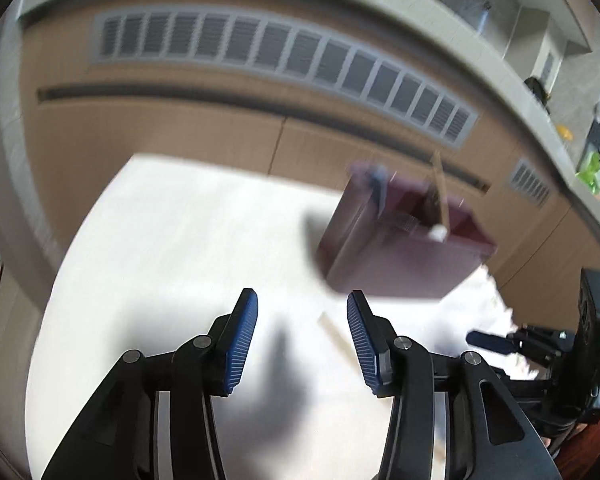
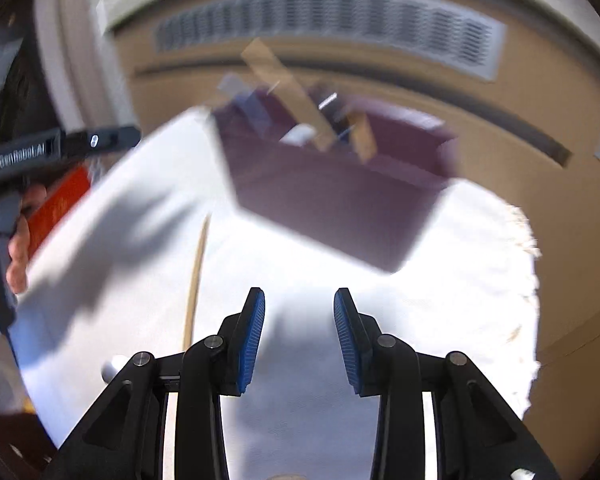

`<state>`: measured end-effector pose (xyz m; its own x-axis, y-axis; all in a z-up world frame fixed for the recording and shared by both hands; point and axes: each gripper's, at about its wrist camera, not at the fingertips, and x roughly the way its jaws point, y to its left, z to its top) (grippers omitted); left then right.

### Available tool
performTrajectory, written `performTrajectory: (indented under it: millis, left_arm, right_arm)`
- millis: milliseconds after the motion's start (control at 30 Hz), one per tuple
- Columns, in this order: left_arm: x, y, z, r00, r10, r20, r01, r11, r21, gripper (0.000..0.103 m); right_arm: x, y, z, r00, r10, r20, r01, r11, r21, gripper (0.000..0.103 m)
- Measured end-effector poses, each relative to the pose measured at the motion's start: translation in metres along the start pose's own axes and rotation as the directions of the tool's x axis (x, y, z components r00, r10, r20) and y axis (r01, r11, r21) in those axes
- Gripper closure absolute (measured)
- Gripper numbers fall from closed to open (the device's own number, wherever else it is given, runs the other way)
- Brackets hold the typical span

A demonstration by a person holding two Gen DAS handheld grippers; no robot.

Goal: Organize utensils
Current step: 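Grasp the remaining wooden chopstick with the right gripper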

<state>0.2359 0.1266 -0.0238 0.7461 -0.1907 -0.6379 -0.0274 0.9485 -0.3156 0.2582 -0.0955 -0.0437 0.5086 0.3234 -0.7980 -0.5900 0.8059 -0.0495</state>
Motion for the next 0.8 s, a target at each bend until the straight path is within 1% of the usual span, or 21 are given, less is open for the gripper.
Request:
performTrajectory:
  millis: [67, 133, 233, 267, 333, 400, 467, 500, 533, 567, 633, 733, 800]
  left_arm:
    - [0.000, 0.010, -0.015, 0.999, 0.026, -0.026, -0.026, 1.000, -0.016, 0.054]
    - [-0.001, 0.018, -0.026, 0.996, 0.074, -0.055, -0.075, 0.997, -0.017, 0.054]
    - [-0.006, 0.024, -0.035, 0.991, 0.108, -0.075, -0.109, 0.994, 0.000, 0.054]
    - [-0.008, 0.025, -0.038, 0.990, 0.116, -0.076, -0.116, 0.993, 0.003, 0.054]
    - [-0.014, 0.029, -0.043, 0.990, 0.119, -0.081, -0.119, 0.993, 0.007, 0.054]
    - [-0.018, 0.029, -0.045, 0.989, 0.117, -0.086, -0.116, 0.993, 0.007, 0.054]
    - [-0.021, 0.030, -0.048, 0.990, 0.106, -0.088, -0.106, 0.994, 0.006, 0.054]
    - [-0.021, 0.029, -0.046, 0.991, 0.104, -0.088, -0.103, 0.995, 0.007, 0.054]
    - [-0.021, 0.027, -0.046, 0.991, 0.103, -0.088, -0.103, 0.995, 0.012, 0.054]
    - [-0.022, 0.025, -0.046, 0.991, 0.104, -0.089, -0.103, 0.994, 0.021, 0.054]
    - [-0.022, 0.021, -0.045, 0.991, 0.098, -0.089, -0.095, 0.995, 0.034, 0.054]
    - [-0.022, 0.012, -0.045, 0.993, 0.073, -0.092, -0.069, 0.997, 0.045, 0.054]
    - [-0.021, 0.005, -0.045, 0.993, 0.061, -0.098, -0.055, 0.997, 0.060, 0.054]
  right_arm:
    - [0.013, 0.023, -0.001, 1.000, -0.019, -0.024, 0.018, 0.998, -0.054, 0.069]
    - [0.022, 0.043, 0.002, 0.999, -0.018, -0.032, 0.015, 0.996, -0.087, 0.069]
    - [0.034, 0.062, 0.008, 0.997, 0.056, -0.051, -0.062, 0.992, -0.107, 0.070]
    - [0.040, 0.067, 0.011, 0.994, 0.088, -0.061, -0.093, 0.991, -0.099, 0.072]
    - [0.051, 0.071, 0.018, 0.992, 0.104, -0.077, -0.110, 0.991, -0.076, 0.073]
    - [0.058, 0.071, 0.021, 0.992, 0.089, -0.084, -0.094, 0.994, -0.058, 0.076]
    - [0.066, 0.072, 0.022, 0.992, 0.069, -0.110, -0.074, 0.996, -0.041, 0.091]
    - [0.066, 0.072, 0.022, 0.991, 0.062, -0.115, -0.067, 0.997, -0.036, 0.092]
    - [0.065, 0.074, 0.021, 0.992, 0.054, -0.111, -0.058, 0.998, -0.039, 0.097]
    - [0.063, 0.074, 0.020, 0.992, 0.045, -0.117, -0.051, 0.998, -0.046, 0.098]
    - [0.057, 0.072, 0.017, 0.992, 0.031, -0.119, -0.037, 0.998, -0.043, 0.099]
    - [0.040, 0.055, 0.008, 0.995, 0.011, -0.098, -0.012, 1.000, -0.011, 0.098]
    - [0.027, 0.040, 0.001, 0.996, 0.005, -0.090, -0.002, 0.999, 0.033, 0.098]
